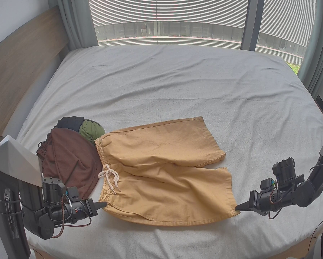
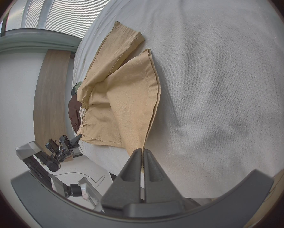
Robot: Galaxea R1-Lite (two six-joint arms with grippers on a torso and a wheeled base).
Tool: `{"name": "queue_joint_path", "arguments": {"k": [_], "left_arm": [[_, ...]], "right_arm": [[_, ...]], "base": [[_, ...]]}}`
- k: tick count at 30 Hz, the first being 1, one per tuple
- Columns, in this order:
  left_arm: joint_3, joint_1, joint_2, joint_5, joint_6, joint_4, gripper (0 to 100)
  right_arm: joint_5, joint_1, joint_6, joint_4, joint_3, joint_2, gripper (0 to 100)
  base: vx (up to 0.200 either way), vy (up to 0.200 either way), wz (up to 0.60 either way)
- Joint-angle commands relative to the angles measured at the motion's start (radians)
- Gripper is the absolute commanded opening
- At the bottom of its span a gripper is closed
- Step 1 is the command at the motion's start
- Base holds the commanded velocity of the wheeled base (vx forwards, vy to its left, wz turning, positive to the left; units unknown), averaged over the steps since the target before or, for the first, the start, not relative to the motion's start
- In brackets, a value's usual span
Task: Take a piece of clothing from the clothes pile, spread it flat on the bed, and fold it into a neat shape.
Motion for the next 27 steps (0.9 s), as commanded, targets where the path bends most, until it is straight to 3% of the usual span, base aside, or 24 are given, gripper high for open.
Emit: {"name": "queue_joint_path", "arguments": {"k": [1,6,12,27], "left_arm": [[0.035,0.001,-0.006,0.000,0.010,0.001,0],[0.058,0.008,0.008,0.000,0.065,0.007,0],[0.055,0.025,0.053,0.001,0.105,0.001,0],[0.038,0.027,0.056,0.003,0.105,-0.001,0]], "right_arm": [[-0.001,-0.003,-0.030,0.001,0.013,0.007,0],[-0.041,-0.017,-0.101,0.000,0.037,0.038,0],[-0.056,-0.017,-0.105,0.000,0.039,0.045,0],[-0.056,-0.017,-0.121,-0.004,0.049,0.047,0]], "base": [[0.000,0.000,0.00],[0.000,0.000,0.00],[0.000,0.000,0.00],[0.000,0.000,0.00]]}}
